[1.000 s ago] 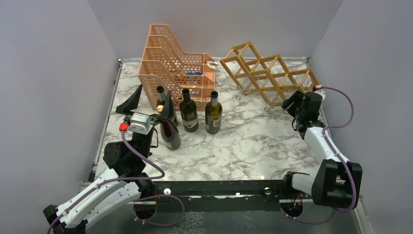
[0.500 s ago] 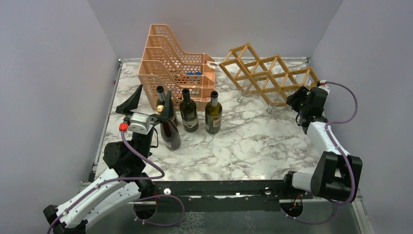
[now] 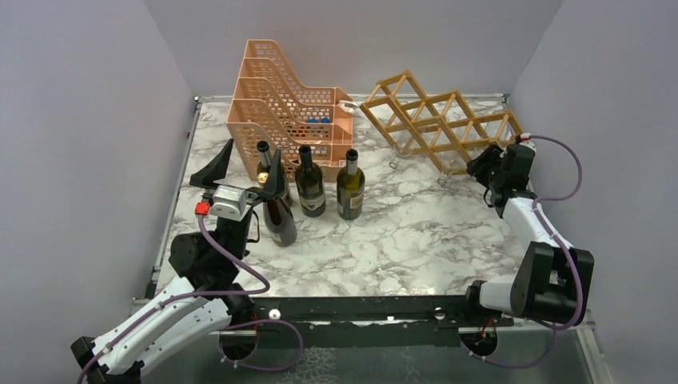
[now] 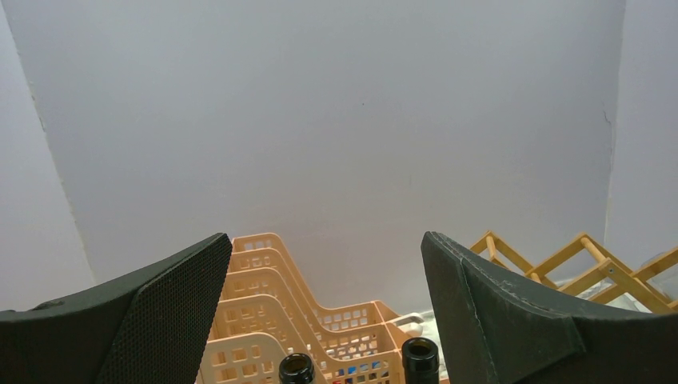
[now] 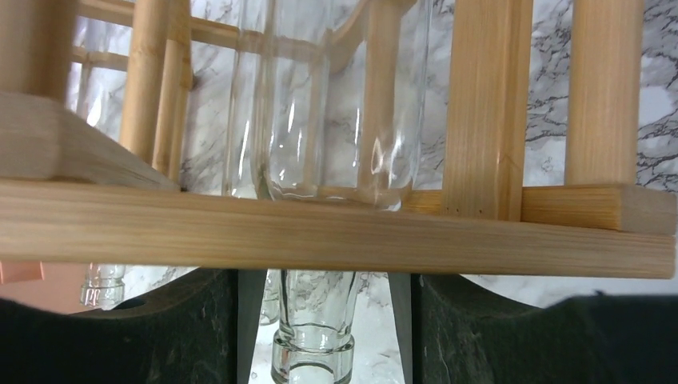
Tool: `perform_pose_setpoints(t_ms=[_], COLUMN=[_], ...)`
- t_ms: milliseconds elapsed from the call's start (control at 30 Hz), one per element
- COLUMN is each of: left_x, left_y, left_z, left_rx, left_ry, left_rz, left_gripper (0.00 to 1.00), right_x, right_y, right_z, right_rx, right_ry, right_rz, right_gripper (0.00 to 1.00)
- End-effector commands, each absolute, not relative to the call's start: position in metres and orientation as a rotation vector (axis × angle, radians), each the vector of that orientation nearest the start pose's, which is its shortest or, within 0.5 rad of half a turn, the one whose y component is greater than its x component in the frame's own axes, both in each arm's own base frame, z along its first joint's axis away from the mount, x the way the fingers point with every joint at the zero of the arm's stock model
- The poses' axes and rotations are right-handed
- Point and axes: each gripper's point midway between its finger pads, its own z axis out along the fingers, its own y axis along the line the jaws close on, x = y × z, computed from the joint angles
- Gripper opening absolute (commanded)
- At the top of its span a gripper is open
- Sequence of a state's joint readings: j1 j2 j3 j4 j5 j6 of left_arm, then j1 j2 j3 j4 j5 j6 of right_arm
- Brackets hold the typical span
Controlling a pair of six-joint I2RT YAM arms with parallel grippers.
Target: Take the wine bottle off the wine rack
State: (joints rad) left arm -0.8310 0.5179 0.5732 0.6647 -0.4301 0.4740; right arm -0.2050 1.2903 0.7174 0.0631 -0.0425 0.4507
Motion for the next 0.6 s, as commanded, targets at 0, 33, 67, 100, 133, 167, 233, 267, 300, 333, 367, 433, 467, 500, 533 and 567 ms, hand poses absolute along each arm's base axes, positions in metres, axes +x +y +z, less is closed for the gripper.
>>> perform_pose_setpoints(t_ms=[0,33,67,100,133,167,233,267,300,333,367,433,467,500,533,567], left_x=[0.215,0.215,0.215,0.215,0.215,0.215,0.216,0.216,0.216,0.216,0.216,0.216,0.216,0.216,0.216,0.216], left_y=[-0.106,-0.106,-0.106,-0.106,-0.107,-0.107,-0.106,-0.106,-0.106,-0.107,-0.107,-0.107,-0.107,-0.107,-0.107,-0.107], left_z=[0.441,0.441,0.441,0.441,0.441,0.441,0.441,0.441,0.441,0.441,0.441,0.440,0.441,0.441,0.441,0.440], left_rx=[0.187,0.187,0.187,0.187,0.189,0.188,0.188,0.188,0.188,0.188,0.190,0.190,0.190,0.189,0.191,0.190], left_ry=[0.884,0.883,0.883,0.883,0.884,0.883,0.885,0.885,0.885,0.886,0.886,0.886,0.885,0.884,0.884,0.885], left_rz=[-0.166,-0.168,-0.168,-0.168,-0.168,-0.169,-0.166,-0.166,-0.165,-0.166,-0.167,-0.167,-0.168,-0.169,-0.168,-0.168], left_gripper=[0.95,0.95,0.95,0.95,0.95,0.95,0.95,0.95,0.95,0.95,0.95,0.95,0.95,0.95,0.95,0.95], right_x=[0.386,0.386,0.385,0.386,0.386,0.386,0.386,0.386,0.386,0.386,0.385,0.383,0.382,0.380,0.378,0.376], right_y=[-0.053,-0.053,-0.054,-0.055,-0.055,-0.054,-0.051,-0.051,-0.051,-0.050,-0.050,-0.048,-0.046,-0.044,-0.042,-0.041], right_z=[0.136,0.137,0.136,0.136,0.136,0.137,0.138,0.139,0.140,0.141,0.144,0.150,0.153,0.156,0.159,0.161], right_rx=[0.658,0.654,0.654,0.653,0.650,0.644,0.628,0.627,0.627,0.631,0.629,0.619,0.613,0.603,0.592,0.582], right_ry=[1.975,1.972,1.973,1.970,1.968,1.968,1.967,1.962,1.954,1.952,1.943,1.928,1.918,1.911,1.905,1.901], right_rz=[0.219,0.214,0.207,0.203,0.201,0.207,0.224,0.230,0.231,0.232,0.235,0.249,0.258,0.268,0.273,0.278], right_gripper=[0.58,0.58,0.56,0.53,0.51,0.49,0.47,0.45,0.42,0.40,0.38,0.36,0.35,0.33,0.31,0.30])
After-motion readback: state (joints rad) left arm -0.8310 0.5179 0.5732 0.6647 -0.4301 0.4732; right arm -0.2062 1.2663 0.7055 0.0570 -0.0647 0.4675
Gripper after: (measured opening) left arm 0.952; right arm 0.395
